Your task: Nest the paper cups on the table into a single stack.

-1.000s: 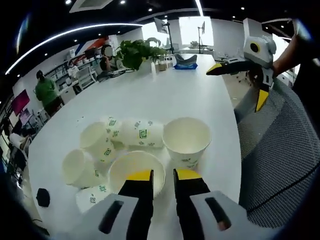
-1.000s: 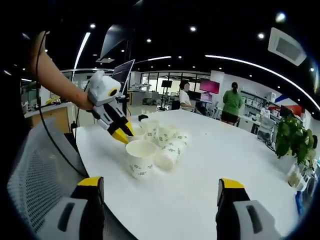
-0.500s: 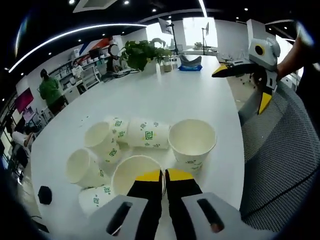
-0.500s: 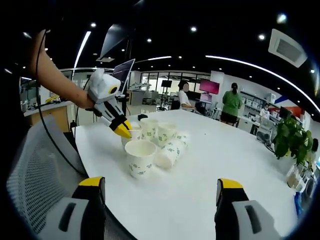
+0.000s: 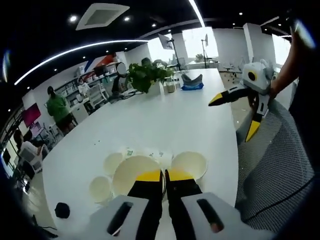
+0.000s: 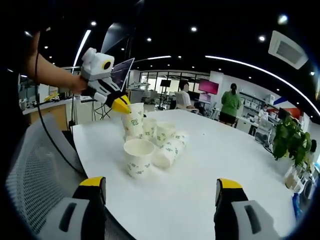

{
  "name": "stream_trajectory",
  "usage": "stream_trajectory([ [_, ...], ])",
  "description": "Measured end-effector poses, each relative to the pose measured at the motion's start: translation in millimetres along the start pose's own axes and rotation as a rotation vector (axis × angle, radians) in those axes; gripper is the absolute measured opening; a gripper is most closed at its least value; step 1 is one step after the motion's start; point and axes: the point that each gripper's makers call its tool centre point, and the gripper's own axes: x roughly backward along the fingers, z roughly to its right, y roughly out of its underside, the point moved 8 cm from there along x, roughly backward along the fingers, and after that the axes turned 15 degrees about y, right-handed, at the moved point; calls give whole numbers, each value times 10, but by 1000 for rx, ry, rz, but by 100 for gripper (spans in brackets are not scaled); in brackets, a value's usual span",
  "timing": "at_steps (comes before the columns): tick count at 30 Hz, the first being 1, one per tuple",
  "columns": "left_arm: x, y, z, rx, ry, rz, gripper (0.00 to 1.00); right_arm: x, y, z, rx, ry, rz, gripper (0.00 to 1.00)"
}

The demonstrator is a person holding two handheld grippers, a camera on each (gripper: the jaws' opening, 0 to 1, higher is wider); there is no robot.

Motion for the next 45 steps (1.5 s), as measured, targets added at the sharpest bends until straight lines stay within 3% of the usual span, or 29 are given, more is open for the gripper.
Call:
stream_trajectory([
  [7, 8, -347, 114, -33, 39, 27, 0, -3, 10, 4, 4, 2, -5, 91],
  [16, -173, -428, 192, -28, 97, 13, 0, 1, 9, 0, 1, -1, -5, 92],
  [30, -480, -287, 329, -52, 172, -66, 0, 5, 19, 6, -13, 6, -21, 90],
  [45, -716, -82, 427, -51, 219, -114, 0, 12, 33, -4, -15, 1, -35, 86],
])
